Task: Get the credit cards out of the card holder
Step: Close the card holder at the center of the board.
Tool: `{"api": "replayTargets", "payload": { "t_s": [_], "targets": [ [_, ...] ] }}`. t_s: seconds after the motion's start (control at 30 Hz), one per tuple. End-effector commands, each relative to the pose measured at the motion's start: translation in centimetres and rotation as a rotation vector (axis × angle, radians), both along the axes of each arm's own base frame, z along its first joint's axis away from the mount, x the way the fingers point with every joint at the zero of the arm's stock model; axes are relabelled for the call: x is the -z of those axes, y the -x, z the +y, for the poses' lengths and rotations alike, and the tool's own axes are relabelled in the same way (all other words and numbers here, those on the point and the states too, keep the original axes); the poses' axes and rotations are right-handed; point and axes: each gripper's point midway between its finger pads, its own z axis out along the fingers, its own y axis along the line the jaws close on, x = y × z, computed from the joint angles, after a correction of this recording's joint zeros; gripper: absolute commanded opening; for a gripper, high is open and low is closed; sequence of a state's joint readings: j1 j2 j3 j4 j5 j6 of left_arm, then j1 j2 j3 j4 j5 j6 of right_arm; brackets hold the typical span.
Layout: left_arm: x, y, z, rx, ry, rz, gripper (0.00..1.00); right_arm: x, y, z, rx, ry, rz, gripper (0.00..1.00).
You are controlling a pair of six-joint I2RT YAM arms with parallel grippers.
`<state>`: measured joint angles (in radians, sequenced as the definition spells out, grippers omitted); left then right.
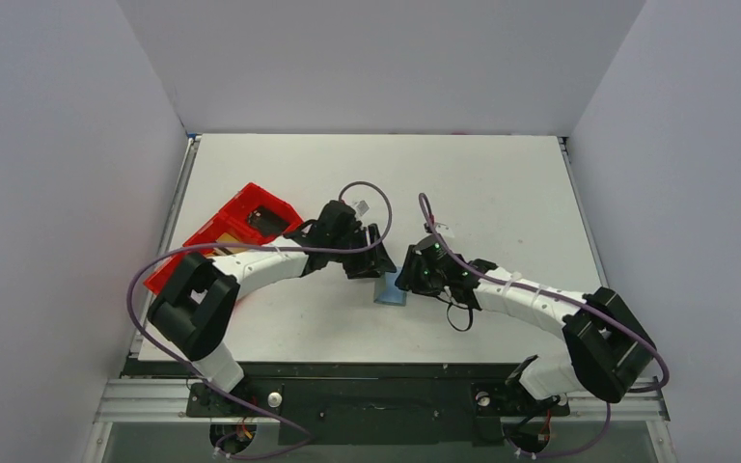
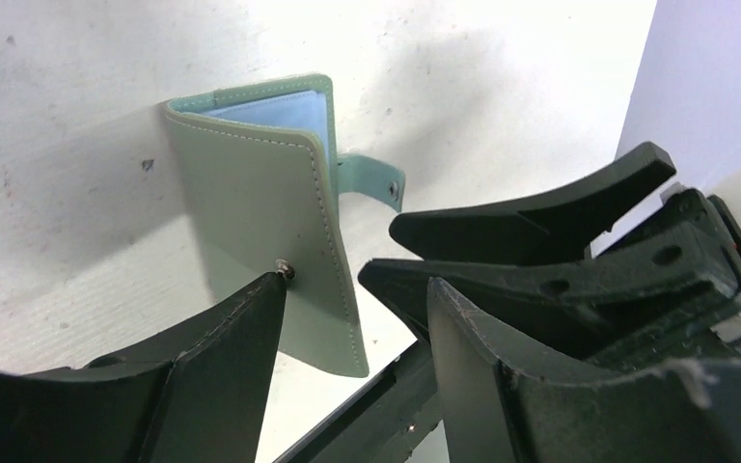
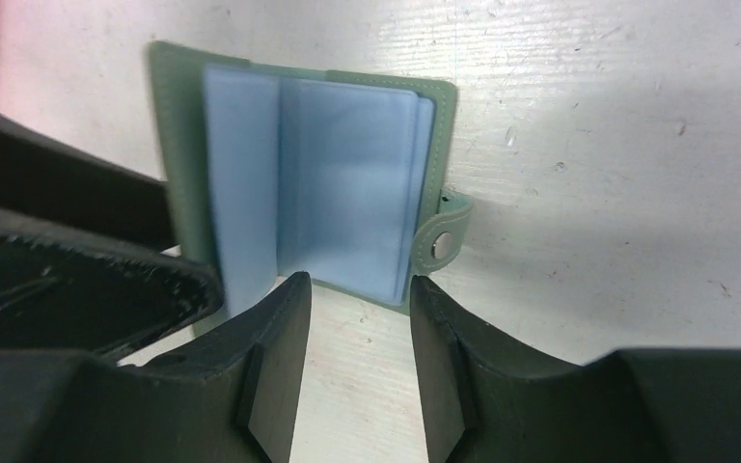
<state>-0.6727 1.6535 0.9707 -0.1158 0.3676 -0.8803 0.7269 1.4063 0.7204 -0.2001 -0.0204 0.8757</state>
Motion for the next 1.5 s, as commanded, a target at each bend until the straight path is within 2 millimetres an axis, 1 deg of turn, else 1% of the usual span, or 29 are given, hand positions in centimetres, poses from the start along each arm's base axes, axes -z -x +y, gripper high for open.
{"api": "replayTargets", "payload": {
  "t_s": [0.0, 0.13, 0.23, 0.33, 0.4, 0.57, 0.67, 0.8, 0.83, 0.97, 1.07, 1.2, 1.37, 1.47],
  "targets": [
    [-2.3, -1.9, -1.7, 0.007, 0.042, -0.075, 0.54, -1.7, -0.6, -1.4, 0.050, 0.008, -0.059, 0.39],
    [-1.9, -2.2, -2.2, 0.014, 0.032, -0.071, 0.54, -2.4, -0.4, -2.1, 0.063, 0.012, -0.075, 0.39],
    [-1.3, -2.1, -2.7, 0.025, 0.025, -0.061, 0.54, -2.9, -0.3, -2.7, 0.076, 0.012, -0.084, 0.39],
    [-0.8, -1.7, -3.3, 0.038, 0.020, -0.053, 0.54, -3.5, -0.1, -3.2, 0.090, 0.007, -0.099, 0.39],
    [-0.1, -1.3, -3.7, 0.044, 0.008, -0.042, 0.54, -3.8, -0.1, -3.8, 0.104, 0.004, -0.110, 0.39],
    [1.4, -0.8, -3.8, 0.031, -0.032, -0.021, 0.54, -4.6, 0.0, -5.1, 0.149, -0.008, -0.132, 0.39],
    [2.4, -0.4, -4.0, 0.026, -0.052, -0.008, 0.55, -4.6, 0.1, -5.6, 0.164, -0.013, -0.135, 0.39],
    [3.8, -0.1, -3.9, -0.005, -0.068, 0.015, 0.59, -4.6, 0.2, -5.8, 0.170, -0.015, -0.133, 0.39],
    [4.0, -0.3, -3.8, -0.022, -0.073, 0.012, 0.60, -4.4, 0.2, -5.9, 0.170, -0.013, -0.130, 0.39],
    [5.0, 0.1, -3.3, -0.113, -0.079, 0.045, 0.61, -3.9, 0.3, -6.0, 0.170, -0.018, -0.119, 0.39],
    [4.9, 0.4, -3.4, -0.181, -0.046, 0.055, 0.60, -3.7, 0.1, -5.9, 0.171, -0.031, -0.113, 0.39],
    [4.4, 1.0, -3.7, -0.214, -0.032, 0.051, 0.61, -3.4, 0.0, -5.7, 0.169, -0.040, -0.108, 0.39],
    [3.4, 1.7, -4.7, -0.203, -0.011, 0.041, 0.60, -3.2, -0.3, -5.5, 0.164, -0.043, -0.100, 0.39],
    [2.6, 1.6, -4.7, -0.203, -0.013, 0.022, 0.60, -3.4, -0.4, -5.4, 0.163, -0.048, -0.102, 0.39]
  ]
}}
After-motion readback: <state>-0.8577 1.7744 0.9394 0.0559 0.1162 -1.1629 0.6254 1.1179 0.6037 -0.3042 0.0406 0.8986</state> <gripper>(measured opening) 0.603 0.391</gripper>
